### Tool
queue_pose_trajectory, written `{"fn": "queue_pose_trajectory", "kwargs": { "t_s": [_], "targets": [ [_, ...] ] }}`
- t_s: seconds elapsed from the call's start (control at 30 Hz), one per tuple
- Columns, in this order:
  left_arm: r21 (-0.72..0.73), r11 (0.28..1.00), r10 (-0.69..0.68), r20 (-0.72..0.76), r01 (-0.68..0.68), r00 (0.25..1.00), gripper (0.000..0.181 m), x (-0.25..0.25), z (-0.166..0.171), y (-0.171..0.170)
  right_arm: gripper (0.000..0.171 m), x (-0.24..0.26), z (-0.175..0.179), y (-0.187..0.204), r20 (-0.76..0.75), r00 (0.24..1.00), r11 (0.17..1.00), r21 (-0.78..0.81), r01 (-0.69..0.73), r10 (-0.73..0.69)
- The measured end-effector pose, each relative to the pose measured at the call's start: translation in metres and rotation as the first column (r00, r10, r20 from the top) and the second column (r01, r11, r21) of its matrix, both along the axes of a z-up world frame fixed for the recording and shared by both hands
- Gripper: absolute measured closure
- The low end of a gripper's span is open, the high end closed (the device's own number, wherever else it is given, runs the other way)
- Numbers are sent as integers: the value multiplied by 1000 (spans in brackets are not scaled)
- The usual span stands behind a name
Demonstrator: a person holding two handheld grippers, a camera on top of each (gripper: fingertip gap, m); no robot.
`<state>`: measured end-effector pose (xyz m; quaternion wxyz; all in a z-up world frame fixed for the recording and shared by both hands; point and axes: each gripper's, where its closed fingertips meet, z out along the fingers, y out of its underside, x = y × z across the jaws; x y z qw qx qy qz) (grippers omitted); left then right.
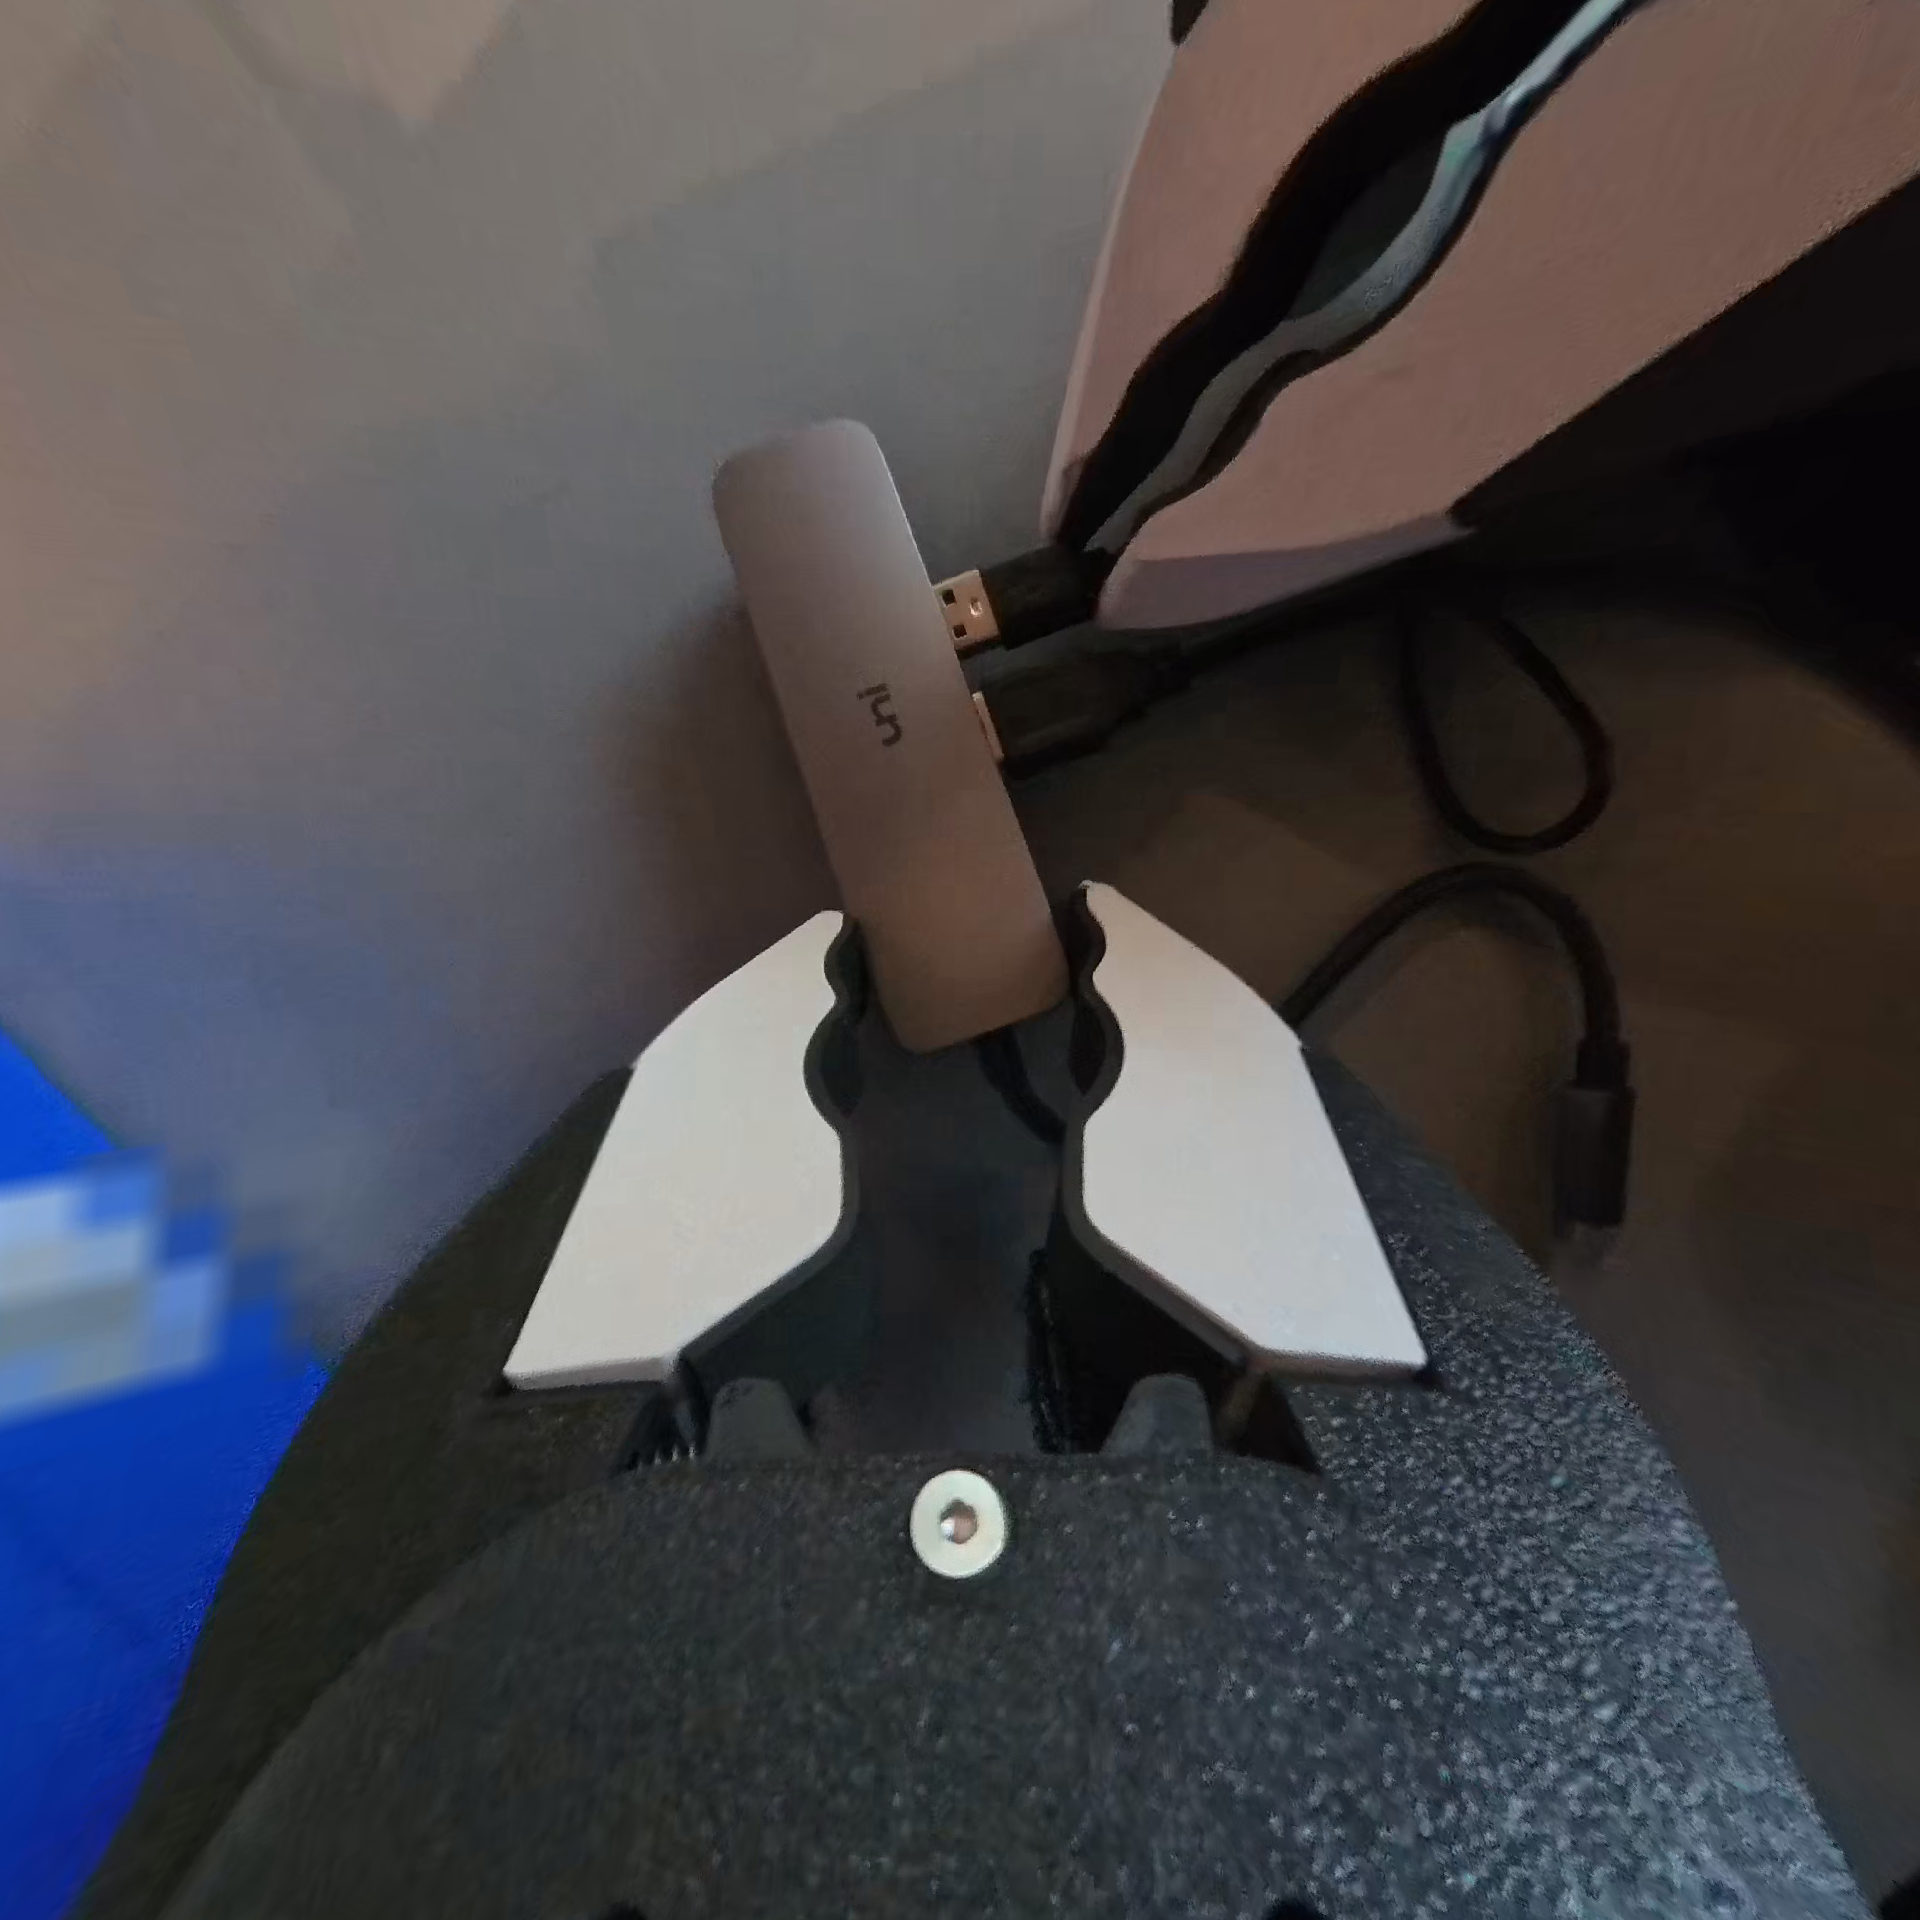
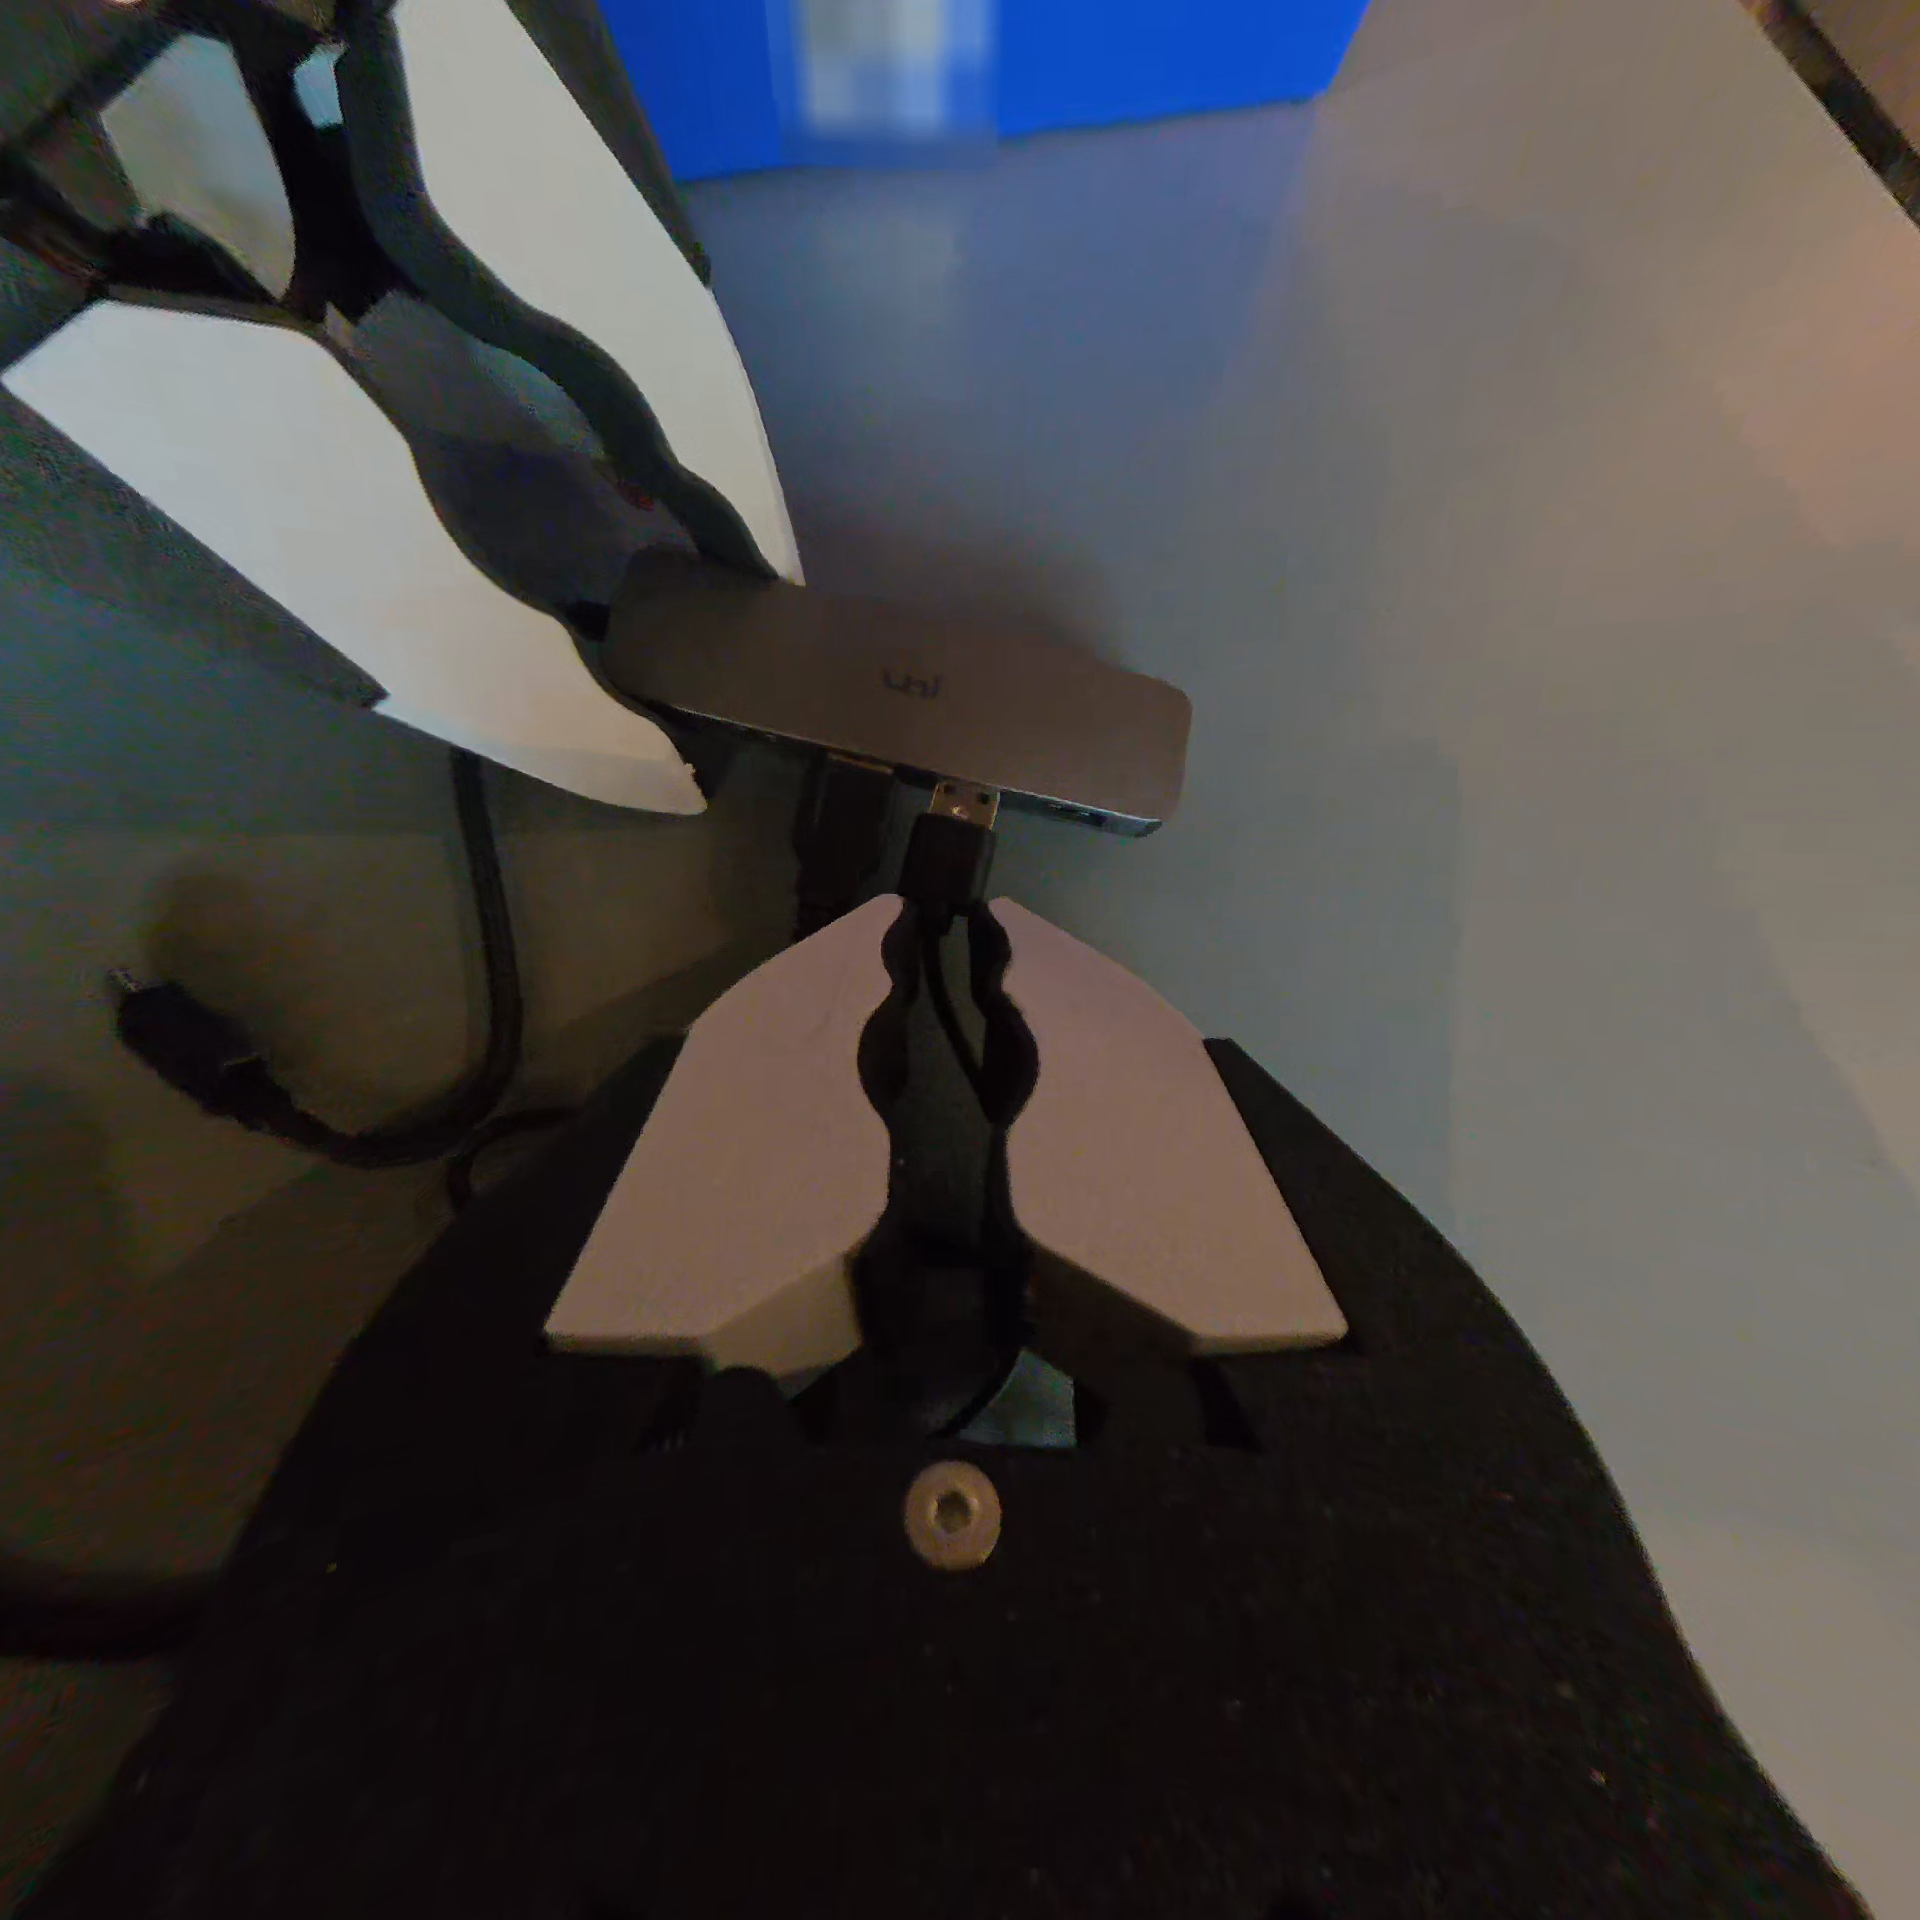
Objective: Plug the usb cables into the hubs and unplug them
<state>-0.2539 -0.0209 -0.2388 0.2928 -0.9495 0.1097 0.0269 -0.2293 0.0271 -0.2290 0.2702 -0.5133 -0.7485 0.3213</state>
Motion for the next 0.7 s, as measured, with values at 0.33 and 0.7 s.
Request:
{"fn": "queue_pose_trajectory", "kwargs": {
  "t_s": [0.33,0.7],
  "targets": [
    [-27,989,-148,-22,147,989,142,18,1,0,168,1,-2,12,37,997,993,89,-74,71],
    [-38,984,-171,25,172,985,142,19,-1,-3,168,-1,0,9,22,994,986,124,-108,106]
  ]
}}
